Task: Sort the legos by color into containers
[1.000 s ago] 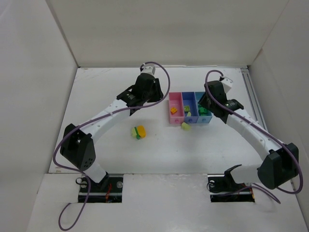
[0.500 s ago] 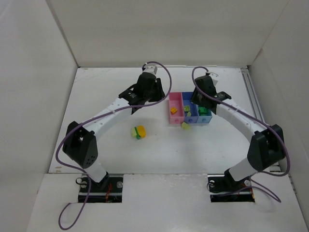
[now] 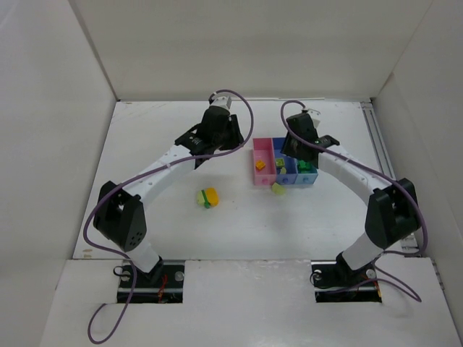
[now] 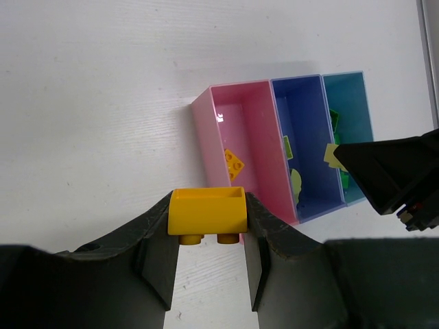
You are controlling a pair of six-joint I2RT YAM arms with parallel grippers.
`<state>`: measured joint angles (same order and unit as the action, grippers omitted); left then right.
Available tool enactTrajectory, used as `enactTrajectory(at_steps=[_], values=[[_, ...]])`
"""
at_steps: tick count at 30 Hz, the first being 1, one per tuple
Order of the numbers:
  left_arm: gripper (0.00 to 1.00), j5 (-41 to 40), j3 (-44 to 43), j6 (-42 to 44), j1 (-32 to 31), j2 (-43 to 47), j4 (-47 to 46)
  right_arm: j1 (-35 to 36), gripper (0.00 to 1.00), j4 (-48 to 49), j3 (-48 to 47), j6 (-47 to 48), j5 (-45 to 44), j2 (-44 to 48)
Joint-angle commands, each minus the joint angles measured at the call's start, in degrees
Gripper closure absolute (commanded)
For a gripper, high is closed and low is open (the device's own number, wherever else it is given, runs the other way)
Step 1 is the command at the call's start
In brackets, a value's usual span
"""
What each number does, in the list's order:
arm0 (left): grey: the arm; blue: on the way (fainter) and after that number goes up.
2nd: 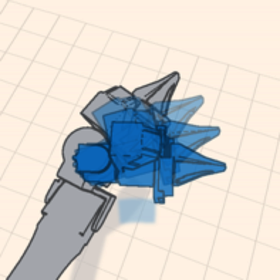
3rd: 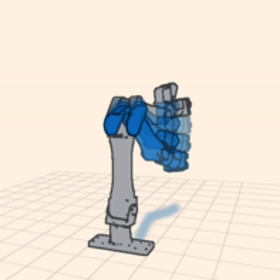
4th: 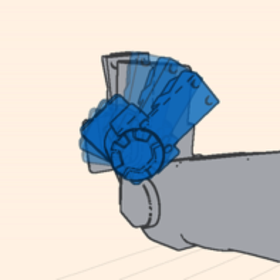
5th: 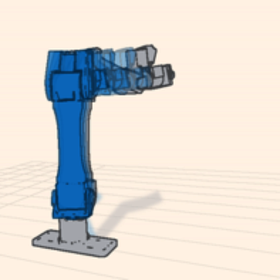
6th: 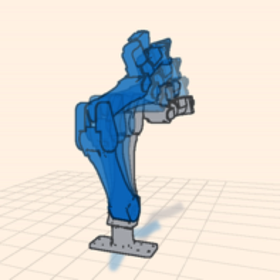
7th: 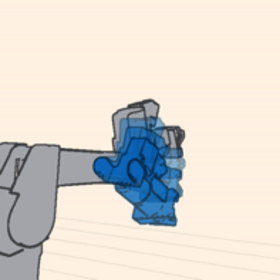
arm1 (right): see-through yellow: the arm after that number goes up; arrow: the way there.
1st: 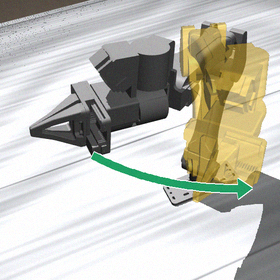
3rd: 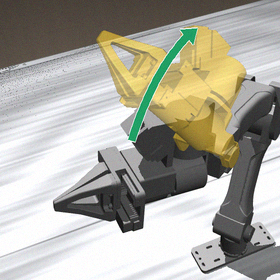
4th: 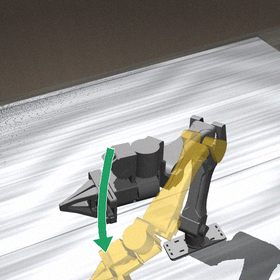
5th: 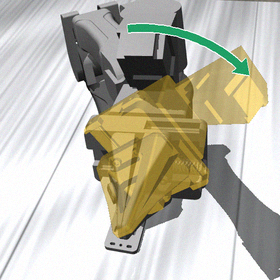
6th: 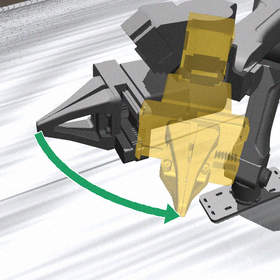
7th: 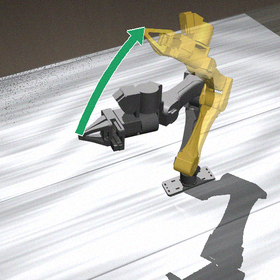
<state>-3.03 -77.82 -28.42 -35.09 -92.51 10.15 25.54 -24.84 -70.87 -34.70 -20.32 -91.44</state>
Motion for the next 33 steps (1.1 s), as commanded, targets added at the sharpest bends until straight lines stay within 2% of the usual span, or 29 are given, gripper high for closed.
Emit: enactTrajectory(at_steps=[1, 11, 14, 15, 16, 18, 21, 29, 33], values=[[0.82, 0.65, -2.77, 1.09, 0.55, 0.14, -0.75, 0.21, 0.80, 1.64, -2.61, 0.16, -0.07, -0.58], [0.82, 0.65, -2.77, 1.09, 0.55, 0.14, -0.22, -0.32, 0.77, 1.11, -3.66, -0.37, -0.07, -2.25], [0.82, 0.65, -2.77, 1.09, 0.55, 0.14, -0.22, -0.32, 0.64, 1.11, -3.66, -0.37, 0.45, -2.96], [0.82, 0.65, -2.77, 1.09, 0.55, 0.14, -0.22, -0.32, 0.53, 0.59, -4.18, -0.37, 0.45, -3.48], [0.82, 0.65, -2.77, 1.09, 0.55, 0.14, -0.22, -0.32, 0.48, 0.58, -4.19, -0.37, 0.97, -3.48], [0.82, 0.65, -3.30, 1.09, 0.55, 0.14, -0.22, -0.32, 0.44, 0.58, -4.19, -0.37, 0.98, -3.48], [0.82, 0.65, -3.30, 1.09, 0.55, 0.14, -0.22, -0.32, 0.32, 0.58, -4.19, -0.37, 0.98, -2.96], [0.82, 1.71, -3.30, 1.62, 0.55, 0.14, -0.22, -0.32, 0.29, 0.58, -3.04, 0.16, 0.98, 1.96], [0.82, 2.85, -3.30, 1.62, 0.55, -0.39, -0.74, -0.84, 0.18, -0.03, -1.29, 0.16, -0.16, 5.21]])
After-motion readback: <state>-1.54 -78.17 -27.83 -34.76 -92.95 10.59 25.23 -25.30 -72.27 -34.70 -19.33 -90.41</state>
